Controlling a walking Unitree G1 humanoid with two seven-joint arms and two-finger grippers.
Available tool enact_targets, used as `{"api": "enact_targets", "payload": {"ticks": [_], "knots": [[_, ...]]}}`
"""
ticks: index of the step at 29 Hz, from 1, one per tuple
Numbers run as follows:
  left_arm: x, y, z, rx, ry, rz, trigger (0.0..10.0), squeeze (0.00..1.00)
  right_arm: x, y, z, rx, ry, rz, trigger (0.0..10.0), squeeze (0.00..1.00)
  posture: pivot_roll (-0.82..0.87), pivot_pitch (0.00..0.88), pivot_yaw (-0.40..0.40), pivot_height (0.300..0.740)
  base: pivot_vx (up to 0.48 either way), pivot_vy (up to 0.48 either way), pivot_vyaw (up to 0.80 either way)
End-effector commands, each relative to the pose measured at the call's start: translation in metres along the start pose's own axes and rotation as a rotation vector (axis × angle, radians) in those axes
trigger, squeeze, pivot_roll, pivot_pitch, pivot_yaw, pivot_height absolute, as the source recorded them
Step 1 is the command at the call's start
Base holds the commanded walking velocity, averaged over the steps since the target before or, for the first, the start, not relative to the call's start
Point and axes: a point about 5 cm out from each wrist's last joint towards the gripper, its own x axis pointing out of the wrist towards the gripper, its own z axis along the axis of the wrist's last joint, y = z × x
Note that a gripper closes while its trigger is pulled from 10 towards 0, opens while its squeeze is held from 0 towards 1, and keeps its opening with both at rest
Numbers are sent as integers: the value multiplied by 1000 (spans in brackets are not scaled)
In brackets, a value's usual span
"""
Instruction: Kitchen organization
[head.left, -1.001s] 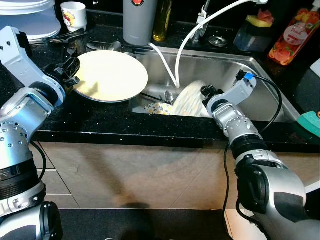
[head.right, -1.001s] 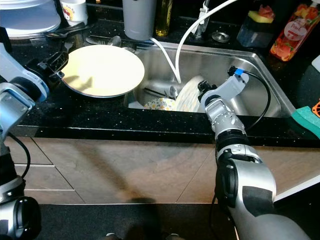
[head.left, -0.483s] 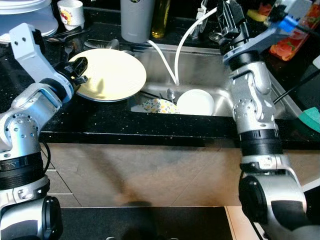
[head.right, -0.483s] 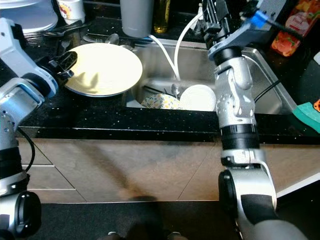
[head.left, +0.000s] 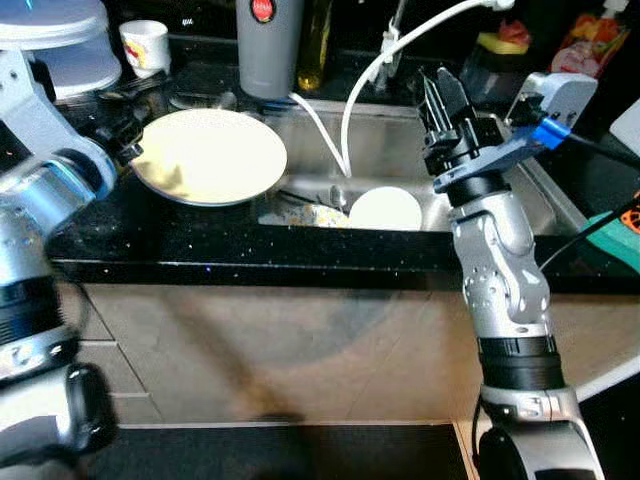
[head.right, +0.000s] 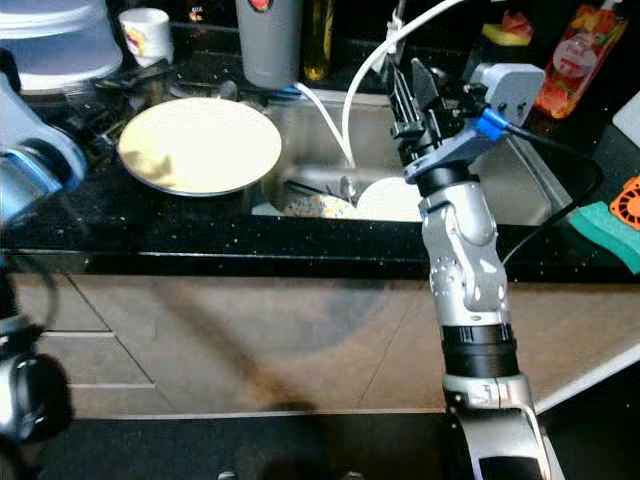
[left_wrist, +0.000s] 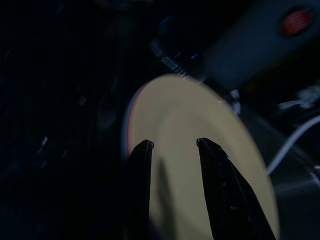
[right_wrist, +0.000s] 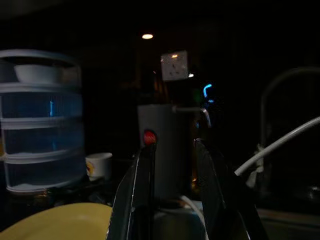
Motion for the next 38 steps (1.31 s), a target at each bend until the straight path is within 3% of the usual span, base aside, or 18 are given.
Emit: {"api": "enact_targets", "payload": {"ticks": [1, 7, 14, 15, 19, 20, 21, 23, 24, 30, 32, 35, 36, 37, 38], "knots": [[7, 11, -7, -103, 10, 78, 10000, 0, -3, -1, 3, -24, 18, -7, 10000, 0, 141, 0, -44, 740, 0, 0, 0], [17, 23, -26, -214, 65, 127, 10000, 0, -4, -3, 2, -33, 40, -12, 10000, 0, 132, 0, -63, 740, 0, 0, 0], [28, 19, -41, -318, 105, 105, 10000, 0, -3, -4, 4, -26, 42, -11, 10000, 0, 124, 0, -75, 740, 0, 0, 0], [30, 19, -42, -335, 108, 107, 9255, 0, -2, -4, 5, -19, 39, -12, 10000, 0, 124, 0, -75, 740, 0, 0, 0], [34, 21, -46, -372, 111, 114, 9333, 0, -2, -5, 6, -11, 38, -17, 10000, 0, 124, 0, -75, 740, 0, 0, 0], [35, 22, -49, -395, 112, 114, 5412, 0, -2, -5, 6, -10, 40, -18, 10000, 0, 124, 0, -75, 740, 0, 0, 0], [36, 23, -50, -410, 113, 113, 5020, 0, -2, -5, 6, -10, 41, -19, 10000, 0, 124, 0, -75, 740, 0, 0, 0], [38, 25, -54, -446, 114, 109, 902, 0, -2, -6, 6, -12, 46, -17, 10000, 0, 113, 0, -78, 740, 0, 0, 0], [39, 26, -55, -459, 114, 106, 0, 0, -2, -6, 5, -13, 49, -17, 10000, 0, 110, 0, -82, 740, 0, 0, 0], [39, 27, -55, -482, 100, 86, 0, 0, -2, -6, 4, -15, 58, -13, 10000, 0, 109, 0, -84, 740, 0, 0, 0], [36, 19, -44, -487, 42, -22, 0, 0, -1, -6, 1, 9, 68, -10, 10000, 0, 114, 0, -90, 740, 0, 0, 0], [24, -2, -22, -468, -61, -255, 0, 0, -1, -3, -7, 170, 111, -2, 10000, 0, 115, 0, -92, 740, 0, 0, 0], [18, -9, -18, -444, -82, -348, 0, 0, -2, -1, -13, 307, 144, 2, 10000, 0, 123, 0, -97, 740, 0, 0, 0], [18, -9, -18, -444, -82, -348, 0, 0, -2, -1, -13, 307, 144, 2, 10000, 0, 123, 0, -97, 740, 0, 0, 0], [11, -14, -15, -419, -93, -431, 0, 0, -3, 2, -18, 455, 166, 8, 10000, 0, 123, 0, -97, 740, 0, 0, 0]]}}
